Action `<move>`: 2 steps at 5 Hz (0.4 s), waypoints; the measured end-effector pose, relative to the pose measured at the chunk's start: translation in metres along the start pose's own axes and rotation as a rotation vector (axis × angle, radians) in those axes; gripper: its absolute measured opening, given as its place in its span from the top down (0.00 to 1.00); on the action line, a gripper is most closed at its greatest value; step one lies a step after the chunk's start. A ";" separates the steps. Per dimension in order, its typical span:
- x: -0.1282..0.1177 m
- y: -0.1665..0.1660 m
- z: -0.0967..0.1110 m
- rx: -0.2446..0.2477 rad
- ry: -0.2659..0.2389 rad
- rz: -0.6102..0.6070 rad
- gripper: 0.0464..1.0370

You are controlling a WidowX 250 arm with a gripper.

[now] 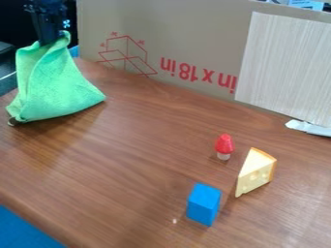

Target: Fold cloth from bottom right to top left

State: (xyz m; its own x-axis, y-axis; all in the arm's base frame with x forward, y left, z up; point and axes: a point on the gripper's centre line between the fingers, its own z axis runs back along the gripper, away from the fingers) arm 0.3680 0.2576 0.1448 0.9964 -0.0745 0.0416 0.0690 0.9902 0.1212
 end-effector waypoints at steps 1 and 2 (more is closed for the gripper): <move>-0.001 0.017 0.004 -0.010 -0.006 0.047 0.99; -0.007 0.033 0.012 -0.017 -0.039 0.098 0.99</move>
State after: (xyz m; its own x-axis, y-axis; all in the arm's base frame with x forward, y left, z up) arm 0.3630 0.2891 0.1603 0.9957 0.0182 0.0907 -0.0272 0.9948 0.0983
